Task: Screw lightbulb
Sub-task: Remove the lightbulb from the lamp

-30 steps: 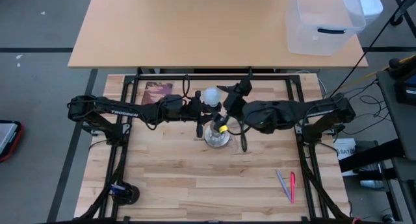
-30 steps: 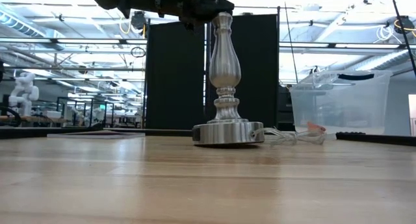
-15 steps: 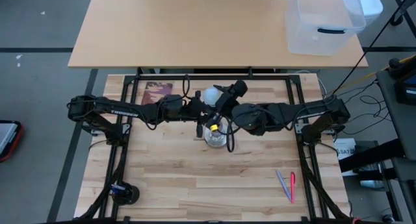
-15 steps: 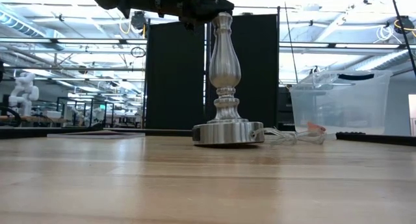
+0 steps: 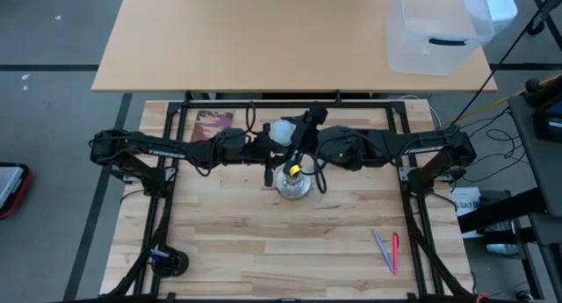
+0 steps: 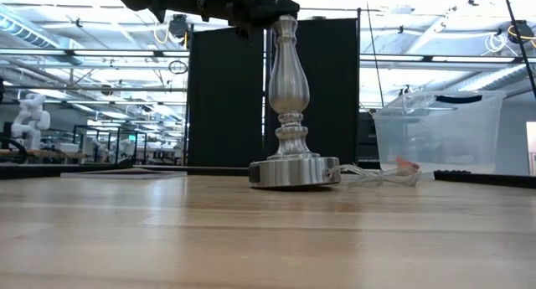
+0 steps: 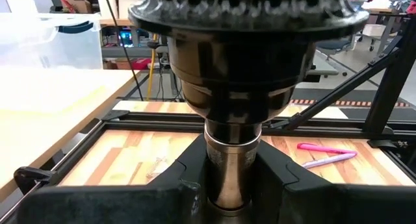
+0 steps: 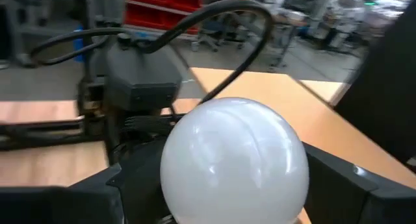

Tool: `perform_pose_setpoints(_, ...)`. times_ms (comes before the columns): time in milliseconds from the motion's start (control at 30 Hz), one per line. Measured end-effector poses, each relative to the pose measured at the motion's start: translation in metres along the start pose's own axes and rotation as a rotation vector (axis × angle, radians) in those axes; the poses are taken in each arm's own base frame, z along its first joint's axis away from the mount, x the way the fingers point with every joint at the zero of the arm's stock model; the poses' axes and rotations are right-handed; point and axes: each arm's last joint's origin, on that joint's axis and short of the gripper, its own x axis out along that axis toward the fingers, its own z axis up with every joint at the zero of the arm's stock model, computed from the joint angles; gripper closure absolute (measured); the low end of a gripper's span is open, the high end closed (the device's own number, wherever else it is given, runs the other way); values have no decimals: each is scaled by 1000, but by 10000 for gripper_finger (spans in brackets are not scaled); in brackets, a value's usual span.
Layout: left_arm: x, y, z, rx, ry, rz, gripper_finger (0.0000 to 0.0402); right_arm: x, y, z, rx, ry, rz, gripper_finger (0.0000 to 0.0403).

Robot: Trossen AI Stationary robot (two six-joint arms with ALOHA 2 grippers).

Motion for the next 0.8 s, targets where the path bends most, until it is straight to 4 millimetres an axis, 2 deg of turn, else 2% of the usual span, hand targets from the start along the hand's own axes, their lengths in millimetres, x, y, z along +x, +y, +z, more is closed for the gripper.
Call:
perform_pose_setpoints(133,0,0,0,2,2,-8,329,2,-9,0,-25,6,106,102)
perform_pose_setpoints(400,0,-1,0,6,3,-29,329,7,-37,0,-109,-6,371,135)
perform_pose_setpoints(633,0,-1,0,17,2,-41,329,15,-60,-4,-140,-43,640,116)
perform_pose_setpoints(800,0,-2,0,30,0,-76,329,21,-76,-7,-171,-86,785,123)
